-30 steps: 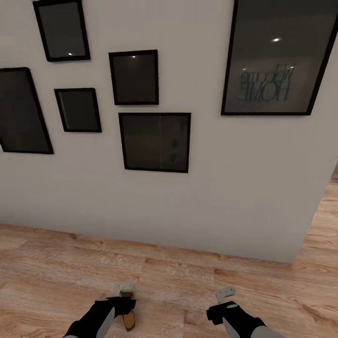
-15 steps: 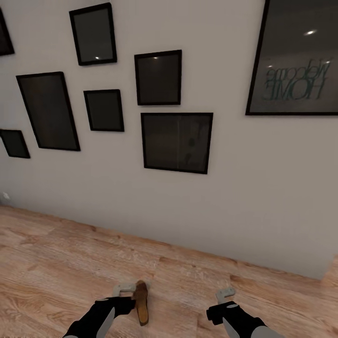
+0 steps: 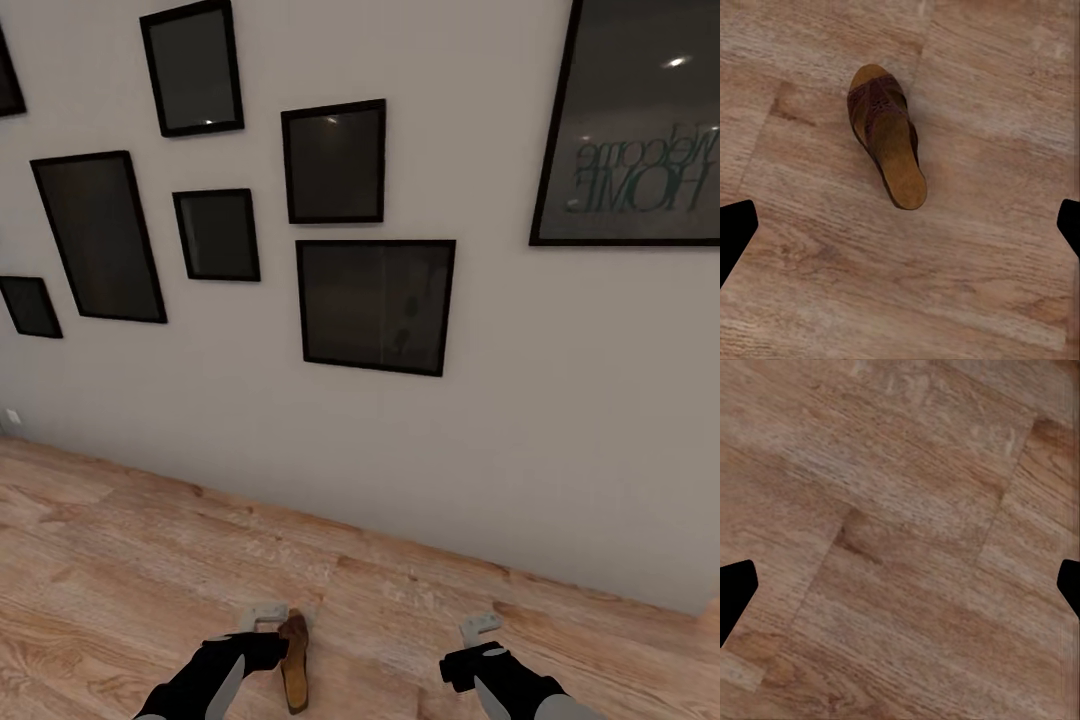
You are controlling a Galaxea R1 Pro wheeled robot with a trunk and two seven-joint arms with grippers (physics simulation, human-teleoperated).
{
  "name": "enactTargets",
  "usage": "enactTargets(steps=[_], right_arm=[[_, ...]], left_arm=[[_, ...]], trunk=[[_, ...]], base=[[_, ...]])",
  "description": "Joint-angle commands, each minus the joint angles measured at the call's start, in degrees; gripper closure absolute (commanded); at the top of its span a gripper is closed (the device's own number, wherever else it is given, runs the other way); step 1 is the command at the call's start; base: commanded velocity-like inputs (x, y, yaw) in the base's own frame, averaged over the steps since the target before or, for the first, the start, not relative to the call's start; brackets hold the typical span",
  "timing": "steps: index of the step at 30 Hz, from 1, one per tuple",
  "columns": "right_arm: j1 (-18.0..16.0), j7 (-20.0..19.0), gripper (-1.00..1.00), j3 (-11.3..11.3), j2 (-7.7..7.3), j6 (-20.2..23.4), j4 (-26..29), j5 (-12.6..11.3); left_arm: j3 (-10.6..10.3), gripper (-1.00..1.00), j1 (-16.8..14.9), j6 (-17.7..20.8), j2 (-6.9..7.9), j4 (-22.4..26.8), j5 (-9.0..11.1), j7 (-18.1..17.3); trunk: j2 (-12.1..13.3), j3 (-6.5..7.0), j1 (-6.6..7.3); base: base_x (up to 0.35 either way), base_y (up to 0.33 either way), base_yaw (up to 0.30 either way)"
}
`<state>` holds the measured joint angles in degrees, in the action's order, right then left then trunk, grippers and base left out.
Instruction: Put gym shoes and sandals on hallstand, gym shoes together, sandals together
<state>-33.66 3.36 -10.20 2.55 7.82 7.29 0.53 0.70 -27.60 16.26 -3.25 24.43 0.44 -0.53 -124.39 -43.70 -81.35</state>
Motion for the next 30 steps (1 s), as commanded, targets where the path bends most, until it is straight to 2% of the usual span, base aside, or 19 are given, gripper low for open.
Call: enactTargets(steps=[1,10,30], right_arm=[[0.0,0.0,-1.0,0.0,0.0,0.0,0.0,0.0],[0.0,0.0,-1.0,0.0,0.0,0.0,0.0,0.0],[0.0,0.0,-1.0,0.0,0.0,0.02,0.01,0.0]], left_arm=[[0.0,-1.0,0.0,0.0,0.0,0.0,0.0,0.0],[0.0,-1.0,0.0,0.0,0.0,0.0,0.0,0.0],[-0.01,-1.0,-0.02,0.0,0.0,0.0,0.0,0.0]], trunk=[[0.0,0.0,0.0],[0.0,0.0,0.0],[0.0,0.0,0.0]], base=[[0.233,-0.169,0.006],[0.178,-0.129,0.003],[0.016,-0.094,0.0]])
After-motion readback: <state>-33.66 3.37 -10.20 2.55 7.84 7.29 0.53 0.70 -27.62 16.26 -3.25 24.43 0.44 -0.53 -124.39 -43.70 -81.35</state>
